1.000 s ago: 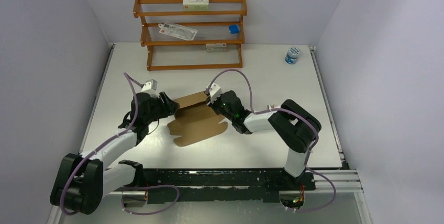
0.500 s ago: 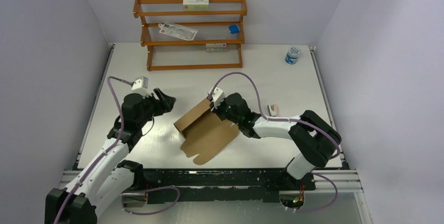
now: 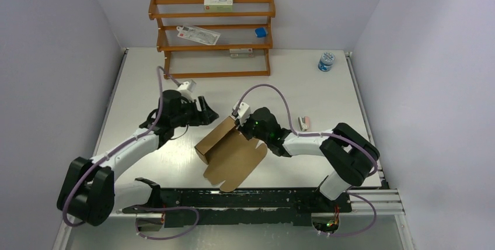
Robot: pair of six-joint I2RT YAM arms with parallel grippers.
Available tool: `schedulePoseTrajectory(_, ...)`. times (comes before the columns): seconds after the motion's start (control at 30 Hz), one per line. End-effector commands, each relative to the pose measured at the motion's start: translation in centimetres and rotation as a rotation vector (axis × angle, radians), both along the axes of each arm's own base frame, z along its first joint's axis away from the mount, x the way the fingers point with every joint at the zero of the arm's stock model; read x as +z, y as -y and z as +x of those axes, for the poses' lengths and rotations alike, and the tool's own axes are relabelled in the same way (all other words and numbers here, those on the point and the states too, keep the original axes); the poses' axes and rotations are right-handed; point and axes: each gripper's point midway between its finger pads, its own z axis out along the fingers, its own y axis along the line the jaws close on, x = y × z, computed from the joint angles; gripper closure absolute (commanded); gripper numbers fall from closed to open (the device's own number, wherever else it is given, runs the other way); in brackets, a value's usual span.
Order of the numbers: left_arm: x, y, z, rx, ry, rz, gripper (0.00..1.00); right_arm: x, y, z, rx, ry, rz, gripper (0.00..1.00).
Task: Fold the paper box
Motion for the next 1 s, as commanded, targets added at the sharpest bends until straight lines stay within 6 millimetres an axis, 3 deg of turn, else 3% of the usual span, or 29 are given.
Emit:
schedulePoseTrajectory(0.0, 2.8, 3.9, 0.3, -0.151, 0.094, -0.045, 0.26, -0.8, -0.2, -0.3, -0.01, 0.0, 0.018, 0.92)
schedulePoseTrajectory(0.23, 0.2, 6.8, -0.6, -0.262, 0.028, -0.041, 0.26, -0.9, 0.1, -0.2, -0.043, 0.019, 0.063, 0.9)
schedulePoseTrajectory(0.5, -2.7, 7.7, -0.9, -0.295, -0.031, -0.023, 0.33, -1.2, 0.0, -0.3, -0.057, 0.031, 0.105, 0.85)
schedulePoseTrajectory(0.97, -3.8, 8.8, -1.0, -0.341, -0.064, -0.054, 0.42, -1.9, -0.5, 0.1, -0.067, 0.083, 0.189, 0.78)
